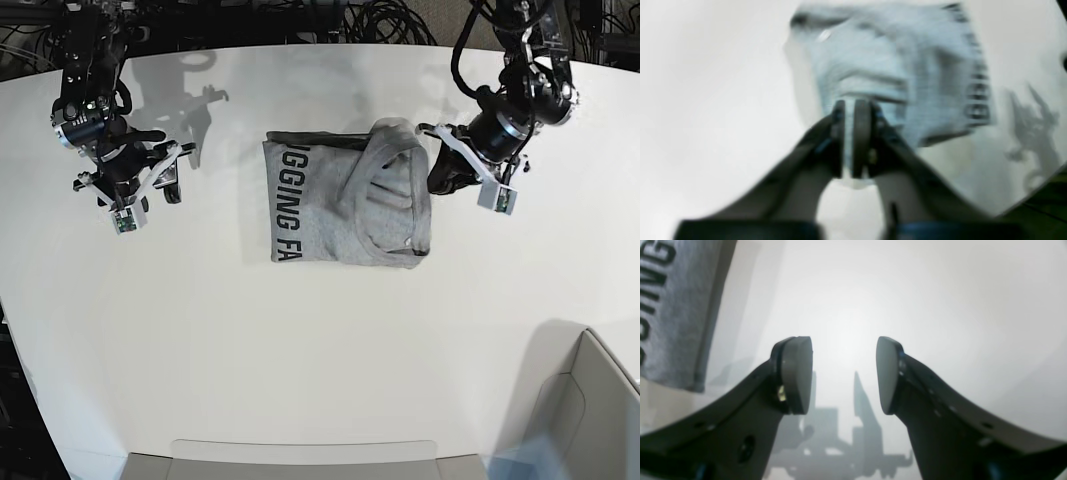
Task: Fold the T-shirt properly
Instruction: 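Release and reposition the left gripper along the shirt's edge, then grasp the folded shirt with both grippers and flatten it square, then drag the folded shirt with the left gripper toward the left arm's side, then release the shirt and raise the left gripper away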
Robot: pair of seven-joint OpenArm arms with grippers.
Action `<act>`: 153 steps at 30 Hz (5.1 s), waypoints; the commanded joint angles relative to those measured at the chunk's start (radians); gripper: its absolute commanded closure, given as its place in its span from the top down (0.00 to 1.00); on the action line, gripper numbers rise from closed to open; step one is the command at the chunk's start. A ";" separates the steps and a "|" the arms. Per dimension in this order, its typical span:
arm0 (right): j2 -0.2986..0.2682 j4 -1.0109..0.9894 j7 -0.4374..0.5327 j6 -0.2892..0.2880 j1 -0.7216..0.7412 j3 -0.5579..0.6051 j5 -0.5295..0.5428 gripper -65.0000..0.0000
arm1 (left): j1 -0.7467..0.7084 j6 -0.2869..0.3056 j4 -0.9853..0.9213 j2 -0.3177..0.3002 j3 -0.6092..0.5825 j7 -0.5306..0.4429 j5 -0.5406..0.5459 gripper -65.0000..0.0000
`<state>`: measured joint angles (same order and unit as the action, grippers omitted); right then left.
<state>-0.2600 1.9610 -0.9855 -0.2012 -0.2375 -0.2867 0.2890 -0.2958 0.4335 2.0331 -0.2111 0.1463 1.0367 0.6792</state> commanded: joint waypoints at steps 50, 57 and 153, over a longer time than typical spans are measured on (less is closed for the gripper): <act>0.000 -0.246 0.021 -0.261 0.421 0.306 0.008 0.00 | 0.036 -0.002 -0.005 0.115 -0.336 -0.089 -0.347 0.00; 0.012 -0.457 0.046 -0.263 0.571 0.516 0.008 0.00 | 0.034 -0.002 -0.058 0.112 -0.414 -0.088 -0.347 0.00; 0.015 0.104 0.080 -0.263 -0.058 -0.102 0.013 0.00 | 0.246 -0.006 -0.159 -0.255 0.167 -0.143 -0.345 0.00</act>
<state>-0.2359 2.0472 -0.9195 -0.4583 -0.2958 -0.3843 0.2909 -0.0593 0.4332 1.8633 -0.4515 0.3061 0.9085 0.3370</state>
